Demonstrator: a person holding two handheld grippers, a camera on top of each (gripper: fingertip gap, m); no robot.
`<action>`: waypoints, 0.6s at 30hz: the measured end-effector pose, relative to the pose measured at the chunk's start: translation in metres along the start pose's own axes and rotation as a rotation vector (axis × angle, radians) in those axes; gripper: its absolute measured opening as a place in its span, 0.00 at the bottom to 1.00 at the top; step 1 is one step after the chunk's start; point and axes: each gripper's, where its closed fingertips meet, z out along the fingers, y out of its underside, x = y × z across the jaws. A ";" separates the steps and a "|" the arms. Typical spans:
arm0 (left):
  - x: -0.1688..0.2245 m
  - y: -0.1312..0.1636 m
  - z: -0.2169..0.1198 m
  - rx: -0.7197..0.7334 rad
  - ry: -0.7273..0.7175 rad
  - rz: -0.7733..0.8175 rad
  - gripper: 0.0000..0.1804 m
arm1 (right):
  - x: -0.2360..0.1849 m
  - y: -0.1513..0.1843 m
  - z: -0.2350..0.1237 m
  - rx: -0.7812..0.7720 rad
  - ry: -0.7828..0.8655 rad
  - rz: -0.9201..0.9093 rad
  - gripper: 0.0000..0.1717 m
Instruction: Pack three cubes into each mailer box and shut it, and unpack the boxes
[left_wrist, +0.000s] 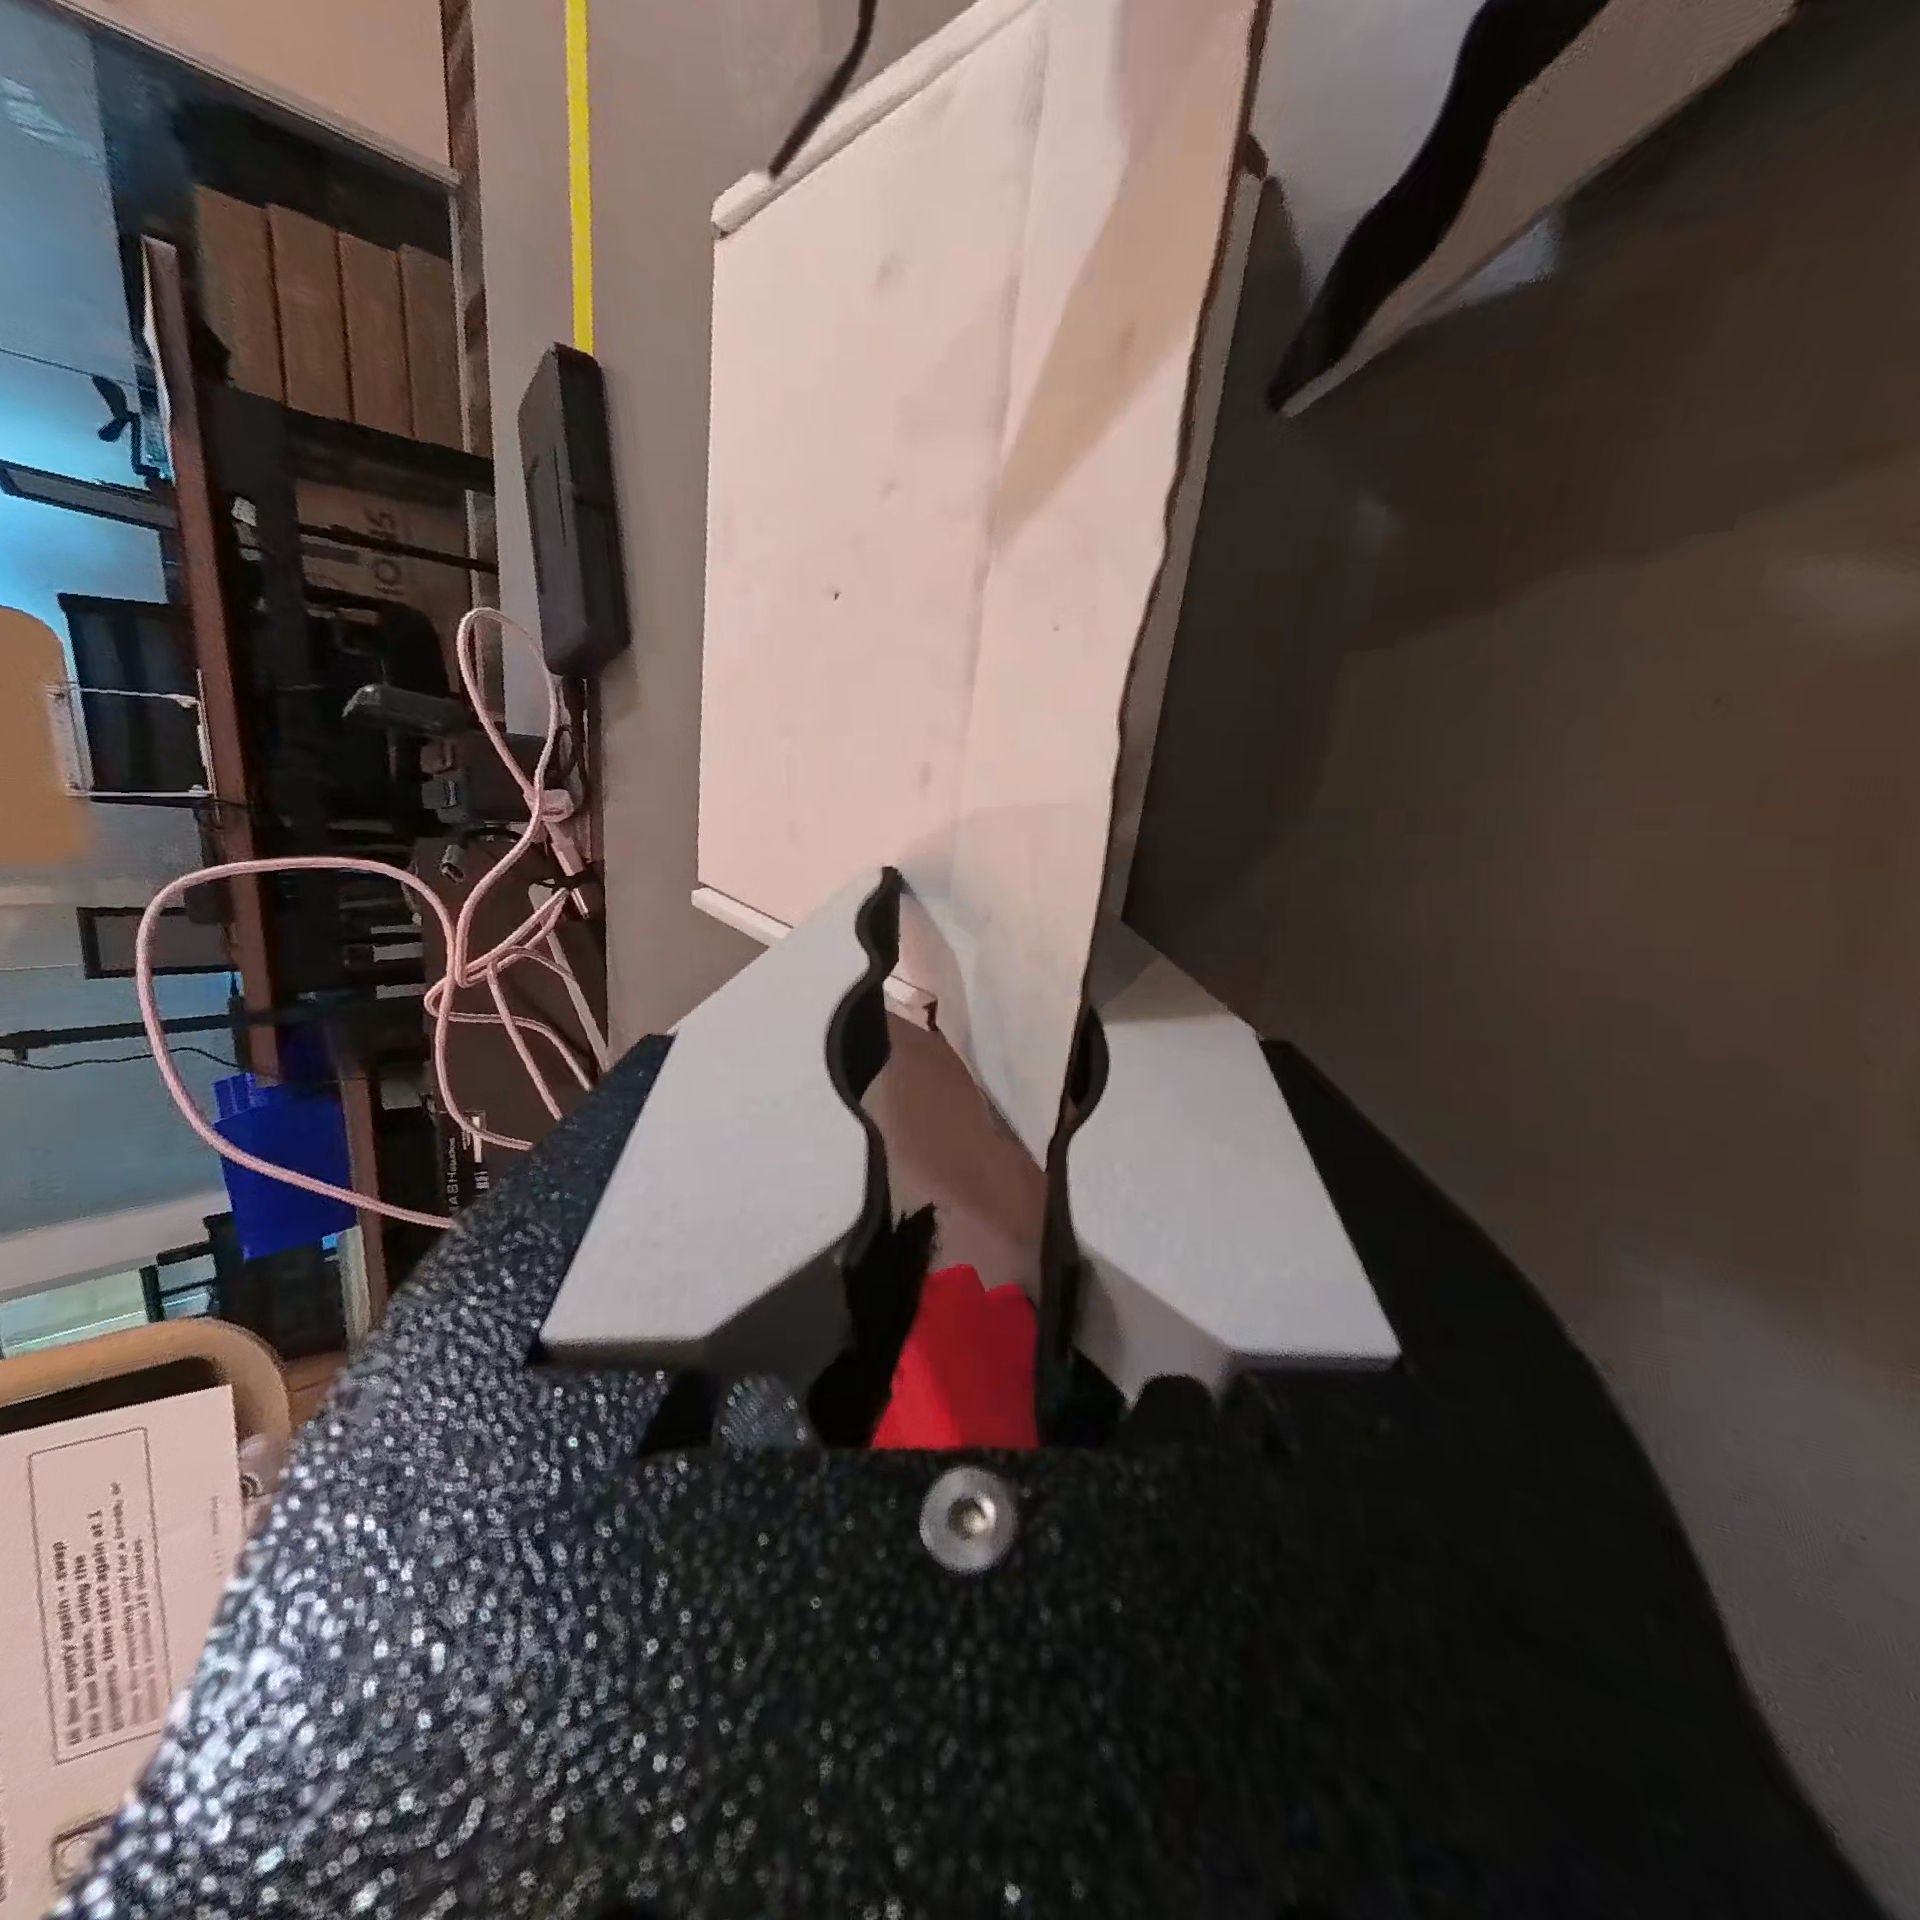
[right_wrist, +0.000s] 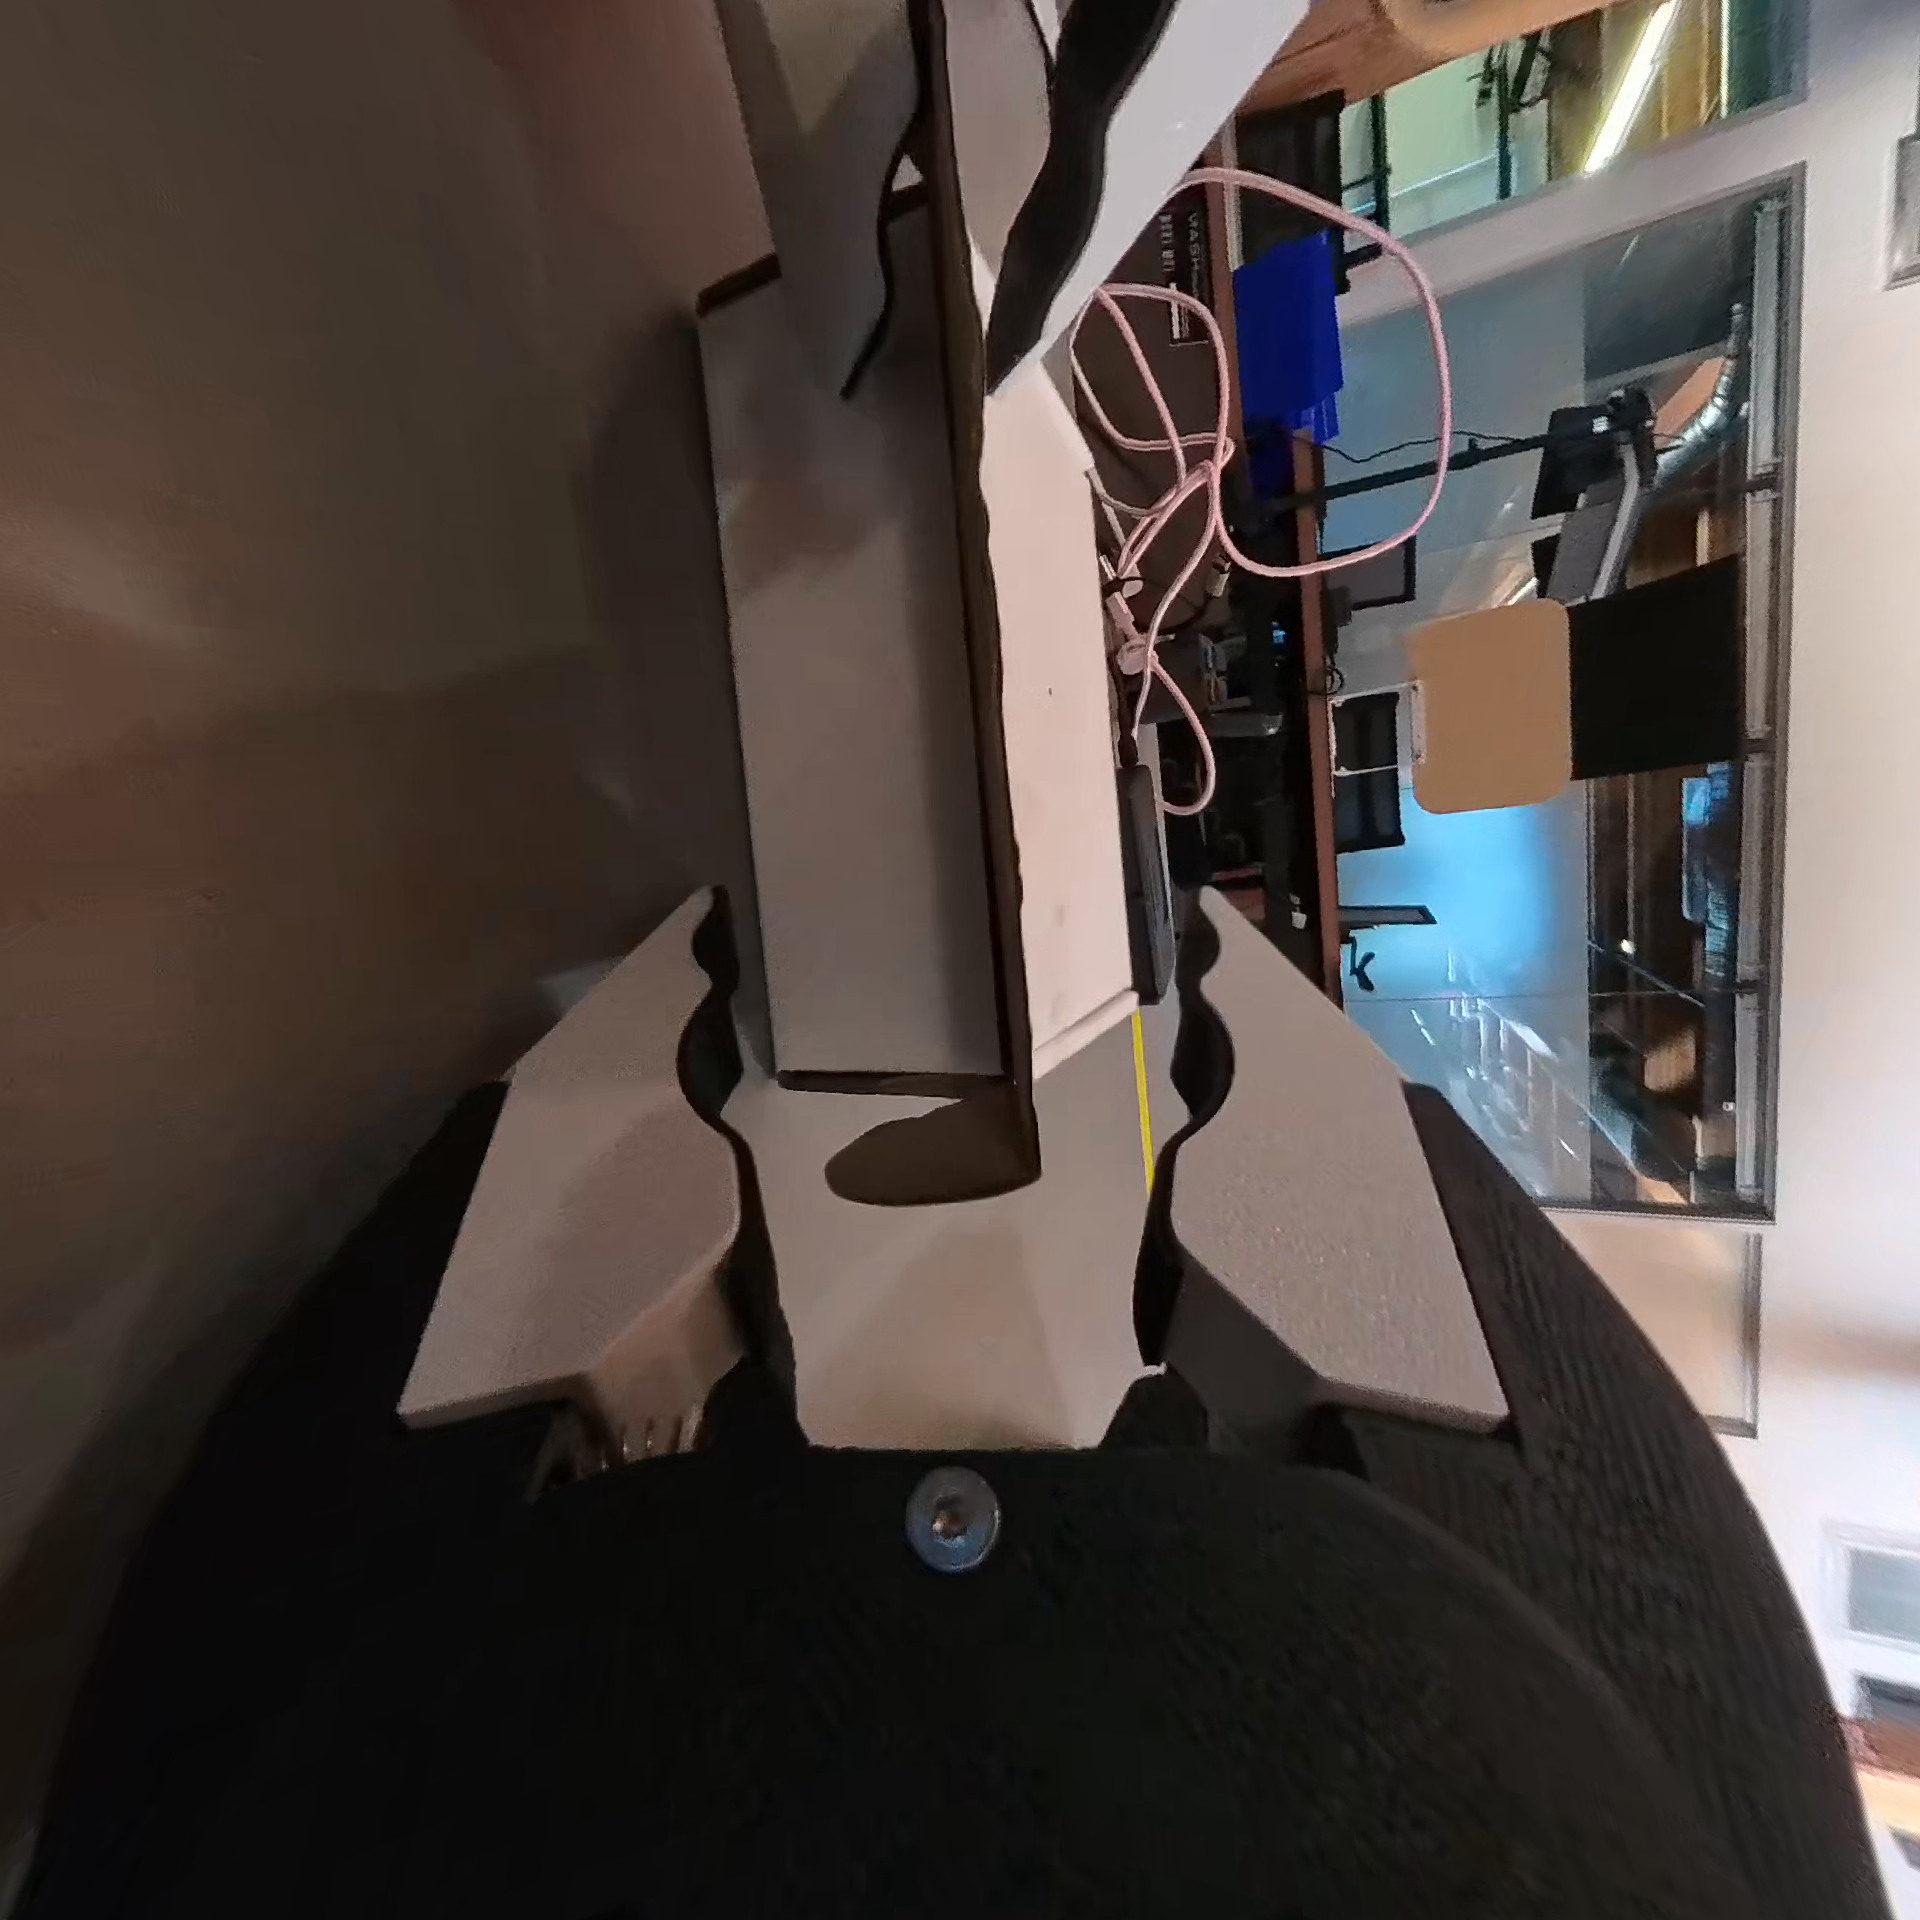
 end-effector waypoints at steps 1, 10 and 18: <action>0.000 0.000 0.000 0.001 0.001 0.001 0.13 | 0.000 0.000 0.001 -0.001 -0.002 -0.003 0.49; 0.002 0.000 -0.004 0.027 -0.012 -0.091 0.12 | 0.003 0.002 -0.043 0.198 -0.133 0.370 0.61; 0.001 -0.004 -0.017 0.086 -0.020 -0.194 0.05 | -0.006 0.037 -0.051 0.122 -0.114 0.346 0.63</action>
